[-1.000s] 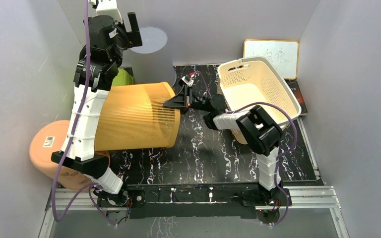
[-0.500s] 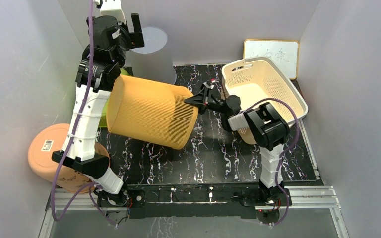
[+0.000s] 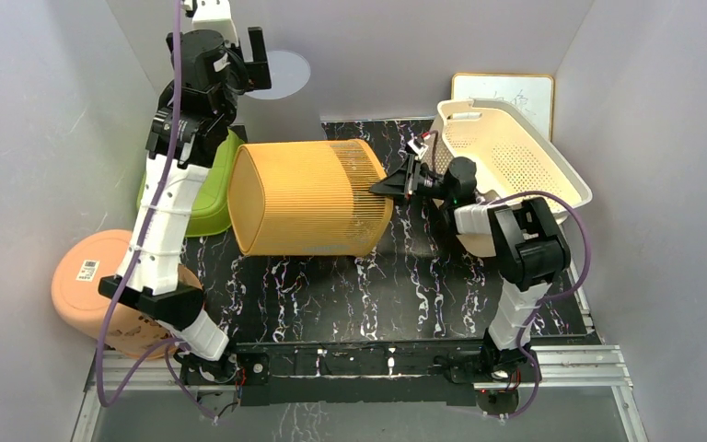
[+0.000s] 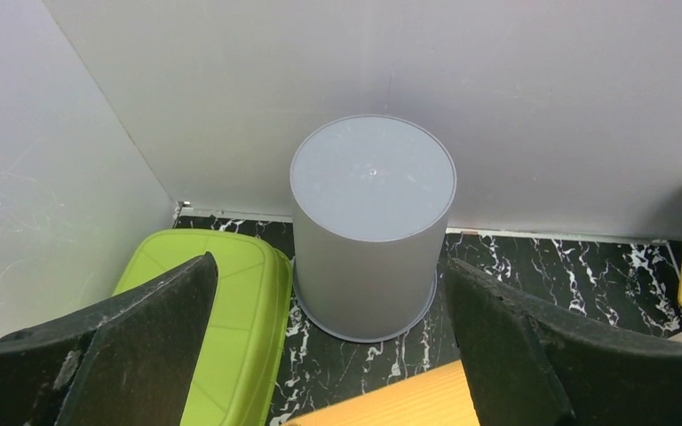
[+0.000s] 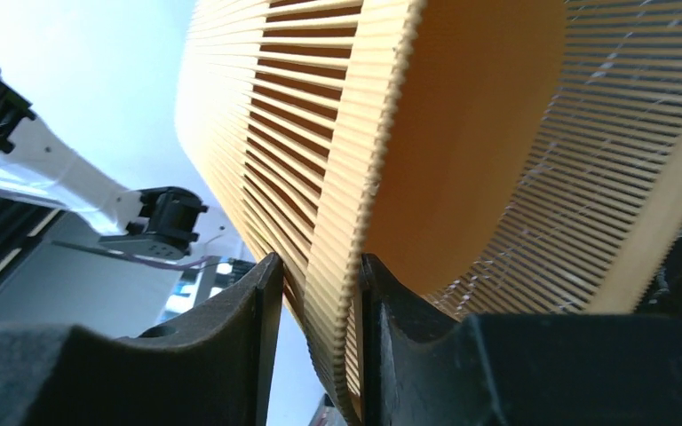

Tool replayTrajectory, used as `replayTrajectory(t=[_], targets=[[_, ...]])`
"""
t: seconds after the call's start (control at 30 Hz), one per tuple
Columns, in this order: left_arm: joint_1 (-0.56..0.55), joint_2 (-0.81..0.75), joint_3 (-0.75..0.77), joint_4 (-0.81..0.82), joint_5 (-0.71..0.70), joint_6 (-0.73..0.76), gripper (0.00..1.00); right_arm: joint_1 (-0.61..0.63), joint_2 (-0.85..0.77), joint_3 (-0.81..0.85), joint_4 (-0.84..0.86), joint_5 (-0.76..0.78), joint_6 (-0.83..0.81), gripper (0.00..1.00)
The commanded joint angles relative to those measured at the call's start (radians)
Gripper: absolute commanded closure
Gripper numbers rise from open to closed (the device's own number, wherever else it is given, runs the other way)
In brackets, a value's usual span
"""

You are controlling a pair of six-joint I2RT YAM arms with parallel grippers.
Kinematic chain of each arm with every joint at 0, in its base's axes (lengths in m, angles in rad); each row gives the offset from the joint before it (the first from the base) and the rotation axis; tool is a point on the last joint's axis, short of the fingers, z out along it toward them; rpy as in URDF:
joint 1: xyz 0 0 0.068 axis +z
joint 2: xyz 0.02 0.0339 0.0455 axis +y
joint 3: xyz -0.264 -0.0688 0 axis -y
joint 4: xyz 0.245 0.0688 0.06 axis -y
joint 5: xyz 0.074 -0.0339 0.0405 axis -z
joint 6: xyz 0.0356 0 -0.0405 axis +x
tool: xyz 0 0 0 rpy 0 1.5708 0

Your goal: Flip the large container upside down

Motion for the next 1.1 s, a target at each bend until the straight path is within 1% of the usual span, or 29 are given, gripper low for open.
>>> replayTrajectory(t=[0.0, 0.03, 0.07, 0.1, 0.2, 0.27, 0.3, 0.33, 0.43, 0.47, 0.5, 0.63, 0.83, 0.97, 1.07], targets=[[-0.008, 0.021, -0.018, 0.011, -0.009, 0.005, 0.02, -0.060, -0.003, 0.074, -0.609, 0.045, -0.436, 0.69], [-0.009, 0.030, -0.017, 0.008, -0.006, 0.002, 0.02, -0.060, -0.001, 0.101, -0.702, 0.058, -0.505, 0.69], [-0.010, 0.033, -0.016, 0.009, -0.003, -0.002, 0.02, -0.058, 0.002, 0.119, -0.739, 0.058, -0.540, 0.70], [-0.012, 0.036, -0.015, 0.012, -0.001, -0.002, 0.02, -0.058, 0.006, 0.125, -0.745, 0.055, -0.547, 0.72], [-0.015, 0.050, 0.002, 0.017, -0.006, 0.008, 0.02, -0.041, 0.009, 0.122, -0.680, 0.037, -0.509, 0.78], [-0.016, 0.058, 0.010, 0.024, -0.006, 0.011, 0.02, -0.019, 0.021, 0.128, -0.679, 0.037, -0.501, 0.77], [-0.018, 0.062, 0.015, 0.025, -0.004, 0.012, 0.02, -0.011, 0.027, 0.133, -0.704, 0.053, -0.516, 0.76], [-0.020, 0.066, 0.020, 0.026, -0.002, 0.012, 0.02, -0.006, 0.027, 0.144, -0.753, 0.075, -0.563, 0.75], [-0.026, 0.073, 0.017, 0.029, 0.002, 0.011, 0.02, -0.003, 0.031, 0.222, -1.054, 0.217, -0.780, 0.73], [-0.027, 0.074, 0.014, 0.031, 0.003, 0.011, 0.02, -0.003, 0.033, 0.251, -1.144, 0.277, -0.821, 0.72], [-0.029, 0.075, 0.013, 0.030, 0.004, 0.012, 0.02, -0.004, 0.038, 0.266, -1.183, 0.313, -0.850, 0.72], [-0.031, 0.075, 0.013, 0.025, 0.002, 0.011, 0.02, -0.004, 0.062, 0.305, -1.285, 0.419, -0.914, 0.71], [-0.032, 0.058, 0.003, 0.029, -0.020, 0.030, 0.02, -0.007, 0.098, 0.337, -1.370, 0.540, -0.931, 0.71], [-0.032, 0.050, -0.002, 0.031, -0.029, 0.038, 0.02, -0.009, 0.122, 0.362, -1.424, 0.590, -0.943, 0.73], [-0.033, 0.050, -0.002, 0.034, -0.031, 0.044, 0.02, -0.010, 0.117, 0.367, -1.475, 0.673, -0.960, 0.73]])
